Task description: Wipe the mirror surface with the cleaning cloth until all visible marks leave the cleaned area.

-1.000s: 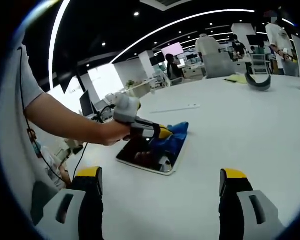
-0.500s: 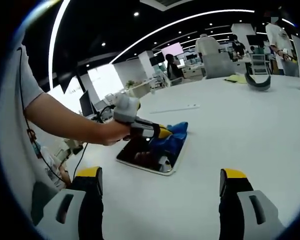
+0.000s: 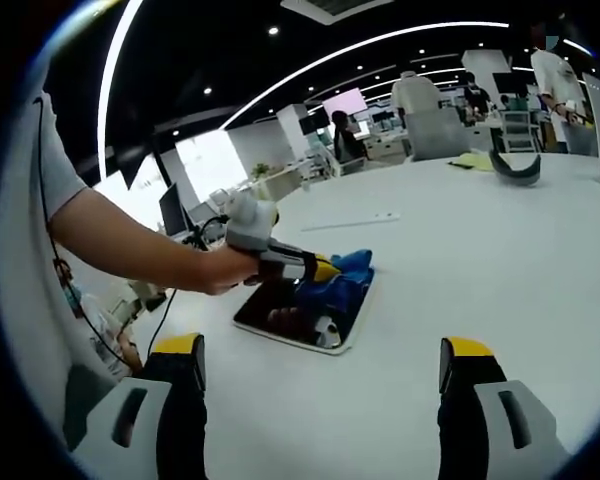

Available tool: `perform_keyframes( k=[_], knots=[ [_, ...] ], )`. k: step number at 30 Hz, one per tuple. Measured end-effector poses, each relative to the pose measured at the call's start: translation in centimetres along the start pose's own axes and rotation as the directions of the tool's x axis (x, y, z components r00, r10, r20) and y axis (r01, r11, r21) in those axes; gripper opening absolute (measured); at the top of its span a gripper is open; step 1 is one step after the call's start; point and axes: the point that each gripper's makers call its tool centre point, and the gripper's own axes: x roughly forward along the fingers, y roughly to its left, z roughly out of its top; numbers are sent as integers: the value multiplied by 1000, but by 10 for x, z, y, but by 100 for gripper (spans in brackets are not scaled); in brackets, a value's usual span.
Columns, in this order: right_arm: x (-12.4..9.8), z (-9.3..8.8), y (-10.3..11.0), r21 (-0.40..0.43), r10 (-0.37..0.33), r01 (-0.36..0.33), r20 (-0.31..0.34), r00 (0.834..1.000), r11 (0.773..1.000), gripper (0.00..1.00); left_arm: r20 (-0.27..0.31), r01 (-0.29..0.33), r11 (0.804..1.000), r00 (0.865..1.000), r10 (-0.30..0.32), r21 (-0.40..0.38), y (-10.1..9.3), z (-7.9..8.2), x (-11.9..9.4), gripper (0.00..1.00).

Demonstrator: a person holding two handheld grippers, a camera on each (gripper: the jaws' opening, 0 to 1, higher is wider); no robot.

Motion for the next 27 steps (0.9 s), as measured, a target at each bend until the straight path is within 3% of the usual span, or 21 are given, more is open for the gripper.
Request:
perform_keyframes(
  k=[27],
  knots=[
    [-5,6,6,-8,0,1,15,1000,1000,97,-13,-24,999,1000,24,-23,5,-12,-10,5]
  ],
)
